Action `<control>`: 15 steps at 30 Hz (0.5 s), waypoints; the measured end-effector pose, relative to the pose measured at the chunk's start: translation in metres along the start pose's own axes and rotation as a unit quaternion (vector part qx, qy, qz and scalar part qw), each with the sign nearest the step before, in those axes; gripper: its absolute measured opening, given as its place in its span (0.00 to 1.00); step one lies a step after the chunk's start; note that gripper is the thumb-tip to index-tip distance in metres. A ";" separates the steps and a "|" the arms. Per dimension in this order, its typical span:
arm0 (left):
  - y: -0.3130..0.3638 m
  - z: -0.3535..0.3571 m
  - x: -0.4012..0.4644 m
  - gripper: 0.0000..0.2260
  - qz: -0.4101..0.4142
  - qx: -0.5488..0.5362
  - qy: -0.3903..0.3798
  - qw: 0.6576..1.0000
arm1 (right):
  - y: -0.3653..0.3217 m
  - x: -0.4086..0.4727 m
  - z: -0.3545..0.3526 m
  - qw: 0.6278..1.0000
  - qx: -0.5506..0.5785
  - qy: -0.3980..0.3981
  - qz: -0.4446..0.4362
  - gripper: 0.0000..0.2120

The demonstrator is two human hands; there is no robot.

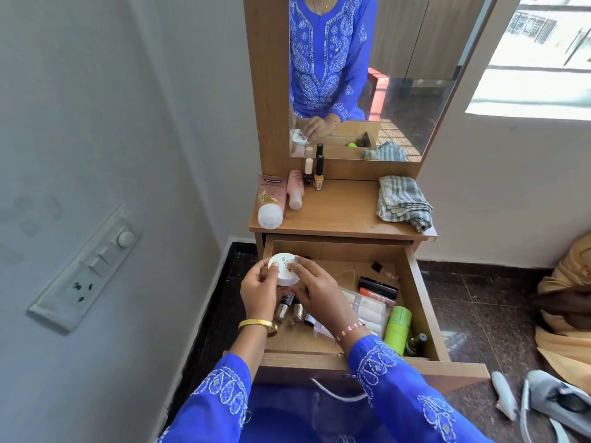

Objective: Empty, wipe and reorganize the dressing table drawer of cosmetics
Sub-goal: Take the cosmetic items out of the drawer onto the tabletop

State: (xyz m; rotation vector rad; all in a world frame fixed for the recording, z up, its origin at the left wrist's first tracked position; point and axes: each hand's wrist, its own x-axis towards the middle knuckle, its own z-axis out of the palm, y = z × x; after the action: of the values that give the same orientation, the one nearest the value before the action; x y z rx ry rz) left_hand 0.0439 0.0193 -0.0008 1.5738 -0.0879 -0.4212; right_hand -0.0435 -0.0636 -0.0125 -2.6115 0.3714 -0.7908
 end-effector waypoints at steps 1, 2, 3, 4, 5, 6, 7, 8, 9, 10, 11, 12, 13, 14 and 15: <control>0.000 -0.001 0.000 0.07 0.013 0.010 0.010 1.000 | -0.001 -0.001 0.000 1.000 0.002 -0.006 0.009 0.18; 0.000 -0.001 0.000 0.09 0.025 0.018 0.025 0.999 | -0.002 -0.001 -0.001 1.000 0.001 -0.016 0.016 0.18; -0.001 -0.002 0.001 0.10 0.032 0.021 0.041 0.998 | -0.002 -0.002 0.000 0.999 -0.002 -0.027 0.022 0.17; -0.001 -0.003 0.002 0.11 0.033 0.016 0.057 0.998 | -0.001 -0.002 0.000 0.999 -0.004 -0.042 0.030 0.15; -0.002 -0.004 0.004 0.12 0.028 0.006 0.070 0.997 | 0.002 -0.002 0.001 0.997 -0.008 -0.065 0.040 0.12; -0.003 -0.005 0.006 0.13 0.025 -0.005 0.078 0.997 | 0.003 -0.001 0.002 0.994 -0.016 -0.097 0.047 0.11; -0.003 -0.005 0.007 0.13 0.026 -0.008 0.084 0.996 | 0.005 -0.001 0.002 0.990 -0.027 -0.131 0.047 0.10; -0.004 -0.005 0.008 0.14 0.029 -0.007 0.088 0.996 | 0.004 -0.002 0.003 0.985 -0.045 -0.164 0.034 0.10; -0.004 -0.004 0.008 0.14 0.031 -0.007 0.090 0.995 | 0.003 -0.002 0.003 0.979 -0.067 -0.193 0.011 0.11; -0.005 -0.004 0.009 0.14 0.031 -0.009 0.092 0.995 | 0.000 -0.002 0.004 0.971 -0.091 -0.219 -0.020 0.11; -0.005 -0.004 0.010 0.15 0.029 -0.013 0.092 0.995 | -0.003 -0.002 0.005 0.962 -0.115 -0.242 -0.050 0.12; -0.006 -0.004 0.011 0.15 0.025 -0.013 0.090 0.996 | -0.007 -0.002 0.007 0.951 -0.140 -0.266 -0.071 0.12; -0.007 -0.004 0.011 0.16 0.023 -0.013 0.089 0.996 | -0.009 -0.002 0.009 0.940 -0.163 -0.287 -0.083 0.14; -0.007 -0.004 0.011 0.16 0.023 -0.010 0.089 0.996 | -0.011 -0.002 0.010 0.932 -0.179 -0.302 -0.087 0.15; -0.006 -0.004 0.010 0.15 0.024 -0.009 0.089 0.996 | -0.011 -0.002 0.012 0.928 -0.187 -0.308 -0.089 0.15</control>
State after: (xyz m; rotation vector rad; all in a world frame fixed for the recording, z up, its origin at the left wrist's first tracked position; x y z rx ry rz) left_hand 0.0534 0.0206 -0.0089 1.5814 0.0149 -0.2408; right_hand -0.0367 -0.0497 -0.0174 -3.0970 0.1046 0.1024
